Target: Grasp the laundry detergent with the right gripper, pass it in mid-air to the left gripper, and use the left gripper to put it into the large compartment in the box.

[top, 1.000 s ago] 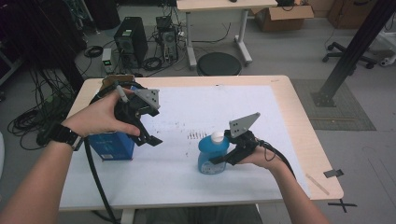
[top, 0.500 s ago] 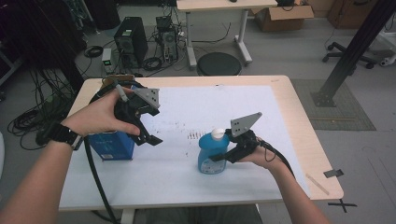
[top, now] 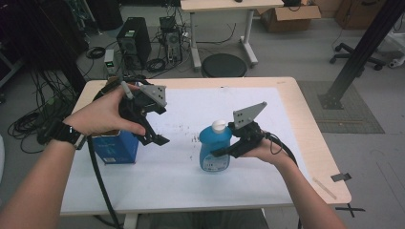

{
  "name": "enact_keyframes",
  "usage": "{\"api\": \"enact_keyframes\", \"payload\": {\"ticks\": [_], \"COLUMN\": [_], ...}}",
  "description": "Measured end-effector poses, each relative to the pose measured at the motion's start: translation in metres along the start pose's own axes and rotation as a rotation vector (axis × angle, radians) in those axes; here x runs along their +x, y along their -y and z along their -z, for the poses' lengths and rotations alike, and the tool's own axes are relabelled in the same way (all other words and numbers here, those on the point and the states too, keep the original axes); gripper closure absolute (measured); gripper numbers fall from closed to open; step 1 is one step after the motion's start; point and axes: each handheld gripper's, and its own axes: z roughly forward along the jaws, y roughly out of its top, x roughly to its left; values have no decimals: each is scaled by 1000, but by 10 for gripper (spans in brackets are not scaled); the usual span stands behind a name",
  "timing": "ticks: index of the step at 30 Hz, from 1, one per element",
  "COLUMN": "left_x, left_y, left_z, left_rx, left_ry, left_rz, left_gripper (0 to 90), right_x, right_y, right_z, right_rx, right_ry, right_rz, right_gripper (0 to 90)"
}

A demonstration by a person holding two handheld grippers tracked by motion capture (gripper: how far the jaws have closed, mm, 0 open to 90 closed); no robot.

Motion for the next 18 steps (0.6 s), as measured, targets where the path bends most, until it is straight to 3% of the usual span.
{"api": "enact_keyframes", "payload": {"ticks": [11, 18], "left_x": [-7, -13], "left_y": [-19, -32], "left_z": [13, 23], "left_rx": [-36, -52], "left_ry": [-23, -31], "left_rz": [-29, -42], "left_gripper": [33, 32], "right_x": [0, 0], "right_y": [-46, -73], "right_z": [-1, -13], "right_rx": [38, 72], "right_ry": [24, 15], "right_rz": [69, 101], "right_gripper": [422, 423]}}
